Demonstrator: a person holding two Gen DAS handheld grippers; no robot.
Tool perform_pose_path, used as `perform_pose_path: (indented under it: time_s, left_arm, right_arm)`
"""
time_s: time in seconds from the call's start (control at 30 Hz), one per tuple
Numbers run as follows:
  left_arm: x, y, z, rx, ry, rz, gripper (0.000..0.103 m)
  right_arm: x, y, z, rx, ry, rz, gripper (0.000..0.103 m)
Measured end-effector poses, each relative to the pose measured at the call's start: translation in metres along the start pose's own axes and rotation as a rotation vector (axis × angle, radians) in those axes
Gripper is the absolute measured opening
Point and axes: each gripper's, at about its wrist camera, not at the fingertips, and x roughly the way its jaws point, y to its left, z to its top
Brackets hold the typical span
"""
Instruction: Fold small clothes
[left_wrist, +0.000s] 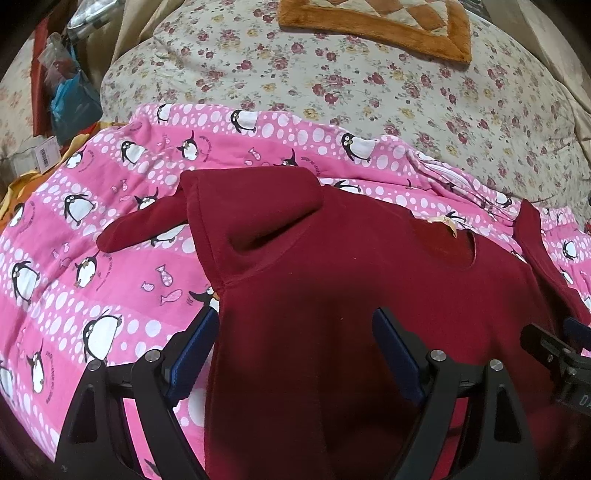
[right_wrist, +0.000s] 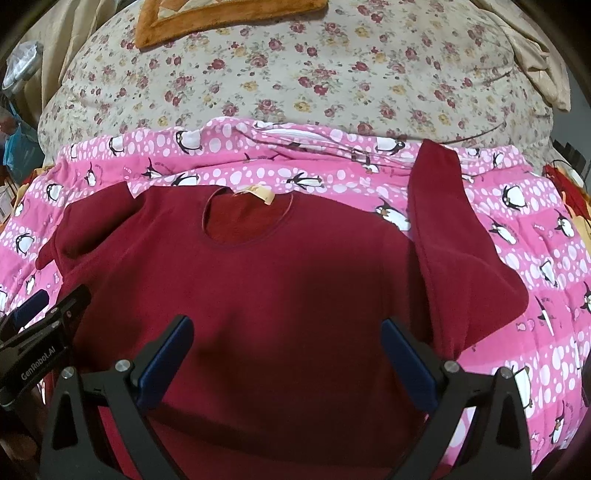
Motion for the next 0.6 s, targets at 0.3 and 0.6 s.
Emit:
perform_pose_path:
  time_s: [0.3, 0.6]
  left_arm:
    - [-0.0012, 0.0022, 0.0008, -0.007, -0.006, -0.002, 0.068]
    - [0.0027, 0.0089, 0.0008, -0.051, 0.011, -0.009, 0.068]
  right_arm:
    - [0.0044, -0.0010, -0.0010, 0.018, 0.023, 0.011, 0.103]
    - [0.0094, 0.0013, -0.0049, -0.003, 0.052, 0.020, 0.103]
